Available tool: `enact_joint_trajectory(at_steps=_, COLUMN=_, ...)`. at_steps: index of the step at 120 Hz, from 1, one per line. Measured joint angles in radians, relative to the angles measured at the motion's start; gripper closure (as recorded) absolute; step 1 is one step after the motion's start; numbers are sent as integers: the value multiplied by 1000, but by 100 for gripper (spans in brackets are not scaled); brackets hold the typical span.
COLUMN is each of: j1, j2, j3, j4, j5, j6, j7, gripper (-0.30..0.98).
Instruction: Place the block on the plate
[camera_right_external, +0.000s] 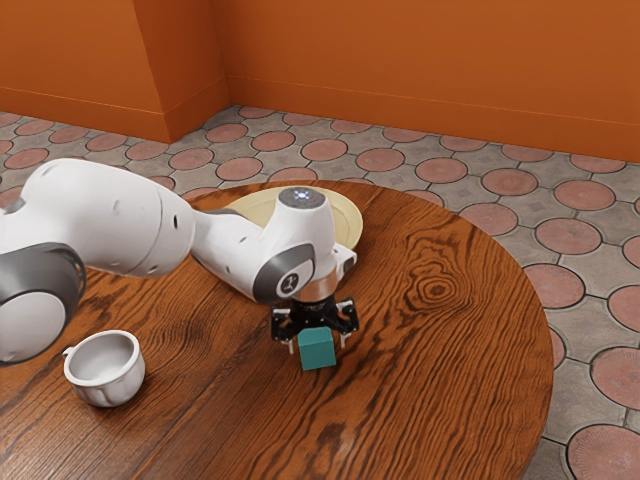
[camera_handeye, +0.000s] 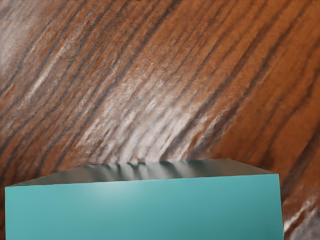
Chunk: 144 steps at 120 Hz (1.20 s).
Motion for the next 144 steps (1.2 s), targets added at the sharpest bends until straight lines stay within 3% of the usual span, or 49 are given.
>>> enact_joint_trajectory(at_steps=20, j1=0, j2=-2, j3=0, j4=1, j5=-1, j6=1, j7=-1, gripper=3)
enact_joint_trajectory(at_steps=50, j1=1, j2=-6, j3=0, j4=1, j5=-2, j6=0, j7=-3, gripper=26)
enact_joint_trajectory(at_steps=88, j1=16, j2=-68, j3=7, j4=3, j5=7, j6=-25, j7=-13, gripper=30)
enact_joint_trajectory(at_steps=101, j1=32, j2=-126, j3=24, j4=46, j5=64, j6=-69, j7=-16, gripper=30)
enact_joint_trajectory(at_steps=120, j1=155, j2=-98, j3=12, j4=203, j5=167, j6=-124, j7=-3, gripper=29)
enact_joint_trajectory(at_steps=144, j1=357, j2=91, j3=-104, j4=436, j5=176, j6=-174, j7=63, gripper=29)
